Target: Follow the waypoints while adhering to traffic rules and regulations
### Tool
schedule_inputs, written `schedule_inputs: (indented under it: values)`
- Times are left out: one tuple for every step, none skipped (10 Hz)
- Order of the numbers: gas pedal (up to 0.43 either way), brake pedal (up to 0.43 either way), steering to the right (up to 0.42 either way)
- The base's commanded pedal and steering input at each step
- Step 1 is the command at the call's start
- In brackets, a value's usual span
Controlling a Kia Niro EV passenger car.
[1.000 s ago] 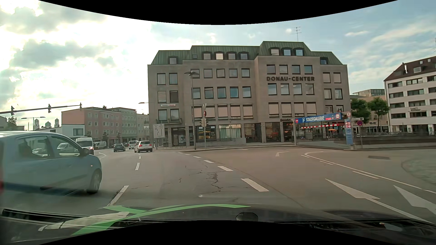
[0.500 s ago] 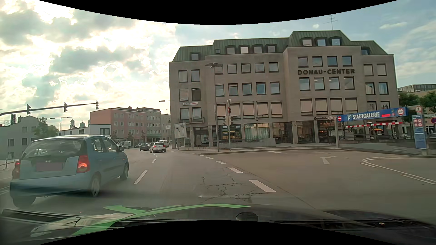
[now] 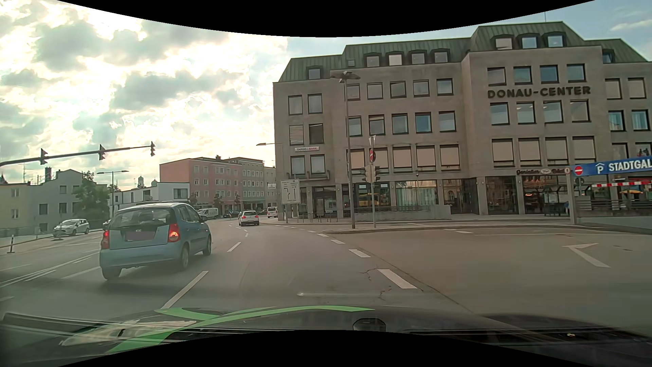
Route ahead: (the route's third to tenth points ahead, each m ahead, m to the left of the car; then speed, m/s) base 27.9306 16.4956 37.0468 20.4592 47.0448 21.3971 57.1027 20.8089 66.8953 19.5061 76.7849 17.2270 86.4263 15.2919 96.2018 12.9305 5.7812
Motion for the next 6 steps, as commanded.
schedule_inputs:
  values:
    - [0.130,0.000,-0.124]
    - [0.118,0.000,-0.118]
    - [0.118,0.000,-0.109]
    - [0.118,0.000,-0.102]
    - [0.087,0.000,-0.099]
    - [0.087,0.000,-0.097]
